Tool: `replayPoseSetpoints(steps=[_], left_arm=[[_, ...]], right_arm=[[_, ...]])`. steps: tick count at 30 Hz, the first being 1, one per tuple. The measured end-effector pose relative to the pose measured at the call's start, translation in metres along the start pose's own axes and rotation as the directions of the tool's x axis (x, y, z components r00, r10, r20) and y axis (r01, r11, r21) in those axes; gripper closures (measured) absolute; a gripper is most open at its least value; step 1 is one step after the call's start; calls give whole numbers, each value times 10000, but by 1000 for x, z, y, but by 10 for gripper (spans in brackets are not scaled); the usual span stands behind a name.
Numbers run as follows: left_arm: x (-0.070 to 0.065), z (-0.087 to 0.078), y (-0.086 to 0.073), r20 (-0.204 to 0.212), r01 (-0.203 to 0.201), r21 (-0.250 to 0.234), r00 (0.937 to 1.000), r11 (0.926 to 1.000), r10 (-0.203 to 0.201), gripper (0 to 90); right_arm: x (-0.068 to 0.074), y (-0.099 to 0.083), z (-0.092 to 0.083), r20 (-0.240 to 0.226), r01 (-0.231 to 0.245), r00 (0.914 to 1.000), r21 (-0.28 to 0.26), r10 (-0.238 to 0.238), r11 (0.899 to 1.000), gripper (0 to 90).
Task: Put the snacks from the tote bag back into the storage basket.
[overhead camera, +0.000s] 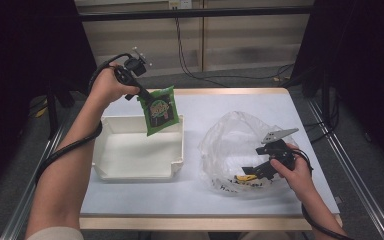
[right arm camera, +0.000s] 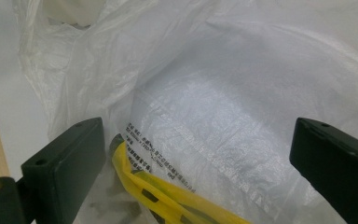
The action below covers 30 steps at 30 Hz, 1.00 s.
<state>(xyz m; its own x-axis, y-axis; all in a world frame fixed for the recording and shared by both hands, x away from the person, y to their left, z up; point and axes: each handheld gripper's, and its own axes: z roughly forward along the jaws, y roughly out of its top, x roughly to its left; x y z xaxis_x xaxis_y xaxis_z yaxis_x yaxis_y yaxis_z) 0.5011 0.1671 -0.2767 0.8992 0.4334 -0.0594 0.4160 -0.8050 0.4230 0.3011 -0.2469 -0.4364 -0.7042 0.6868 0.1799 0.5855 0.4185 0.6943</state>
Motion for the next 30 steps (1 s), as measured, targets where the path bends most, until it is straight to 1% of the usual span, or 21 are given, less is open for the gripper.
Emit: replayPoseSetpoints(steps=[3,4,6,7,8,9,10,11,12,14,15,16,17,19,20,23,24,25,26,28,30], left_arm=[[3,8,-3,128,-156,-42,9998,9999,157,788],[3,11,-4,179,-243,64,9995,9997,241,786],[3,18,-5,128,-130,-24,9998,9999,131,784],[5,20,-6,92,-457,320,9989,9984,455,784],[5,23,-7,93,-298,299,9995,9991,295,783],[6,29,-8,99,-293,186,9995,9994,291,782],[8,31,-9,91,-571,304,9983,9979,569,783],[8,31,-9,91,-571,304,9983,9979,569,782],[7,37,-10,111,-371,156,9993,9992,369,782],[8,40,-10,179,-293,215,9994,9993,290,781],[10,44,-11,152,-573,405,9983,9975,567,781],[10,44,-11,152,-573,405,9983,9975,567,781],[9,50,-11,174,-503,316,9986,9982,498,781],[9,53,-12,162,-508,239,9986,9984,504,781],[11,56,-11,198,-820,513,9965,9953,811,780],[9,61,-11,200,-675,435,9976,9968,666,779],[11,64,-10,211,-922,592,9956,9940,911,778],[11,66,-11,272,-879,506,9959,9948,866,777],[11,67,-11,125,-858,467,9963,9952,853,775],[12,69,-12,123,-921,471,9957,9946,916,771],[14,69,-12,128,-1138,548,9935,9920,1133,768]], right_arm=[[0,0,0,57,-13,10000,30,13,10000,35],[0,-1,0,39,-19,10000,27,19,10000,35],[0,-1,1,2,-34,10000,38,34,10000,35],[0,-1,1,2,-34,10000,38,34,10000,35],[0,-1,1,13,-25,10000,43,25,10000,35],[0,-1,1,5,-29,10000,38,29,10000,35],[0,-1,1,17,-40,10000,35,40,10000,35],[0,-1,1,-3,-45,10000,36,45,10000,35],[0,-1,1,-40,-59,10000,35,59,10000,35],[0,-1,2,-48,-27,10000,36,27,10000,35],[0,-1,2,-7,18,10000,97,-18,10000,35],[1,-1,3,-49,0,10000,89,1,10000,35],[1,-1,4,-25,26,10000,93,-25,10000,35],[1,0,4,-63,26,10000,103,-25,9999,35],[1,-1,5,-118,-11,9999,71,12,10000,35],[1,-2,5,-61,7,10000,150,-6,9999,35],[1,-2,5,-50,12,10000,163,-11,9999,35],[1,-2,5,-50,8,10000,169,-8,9999,35],[1,-2,5,-54,21,10000,175,-20,9998,35],[2,-2,5,-49,30,10000,178,-29,9998,35],[2,-2,4,-3,50,10000,204,-50,9998,35]])
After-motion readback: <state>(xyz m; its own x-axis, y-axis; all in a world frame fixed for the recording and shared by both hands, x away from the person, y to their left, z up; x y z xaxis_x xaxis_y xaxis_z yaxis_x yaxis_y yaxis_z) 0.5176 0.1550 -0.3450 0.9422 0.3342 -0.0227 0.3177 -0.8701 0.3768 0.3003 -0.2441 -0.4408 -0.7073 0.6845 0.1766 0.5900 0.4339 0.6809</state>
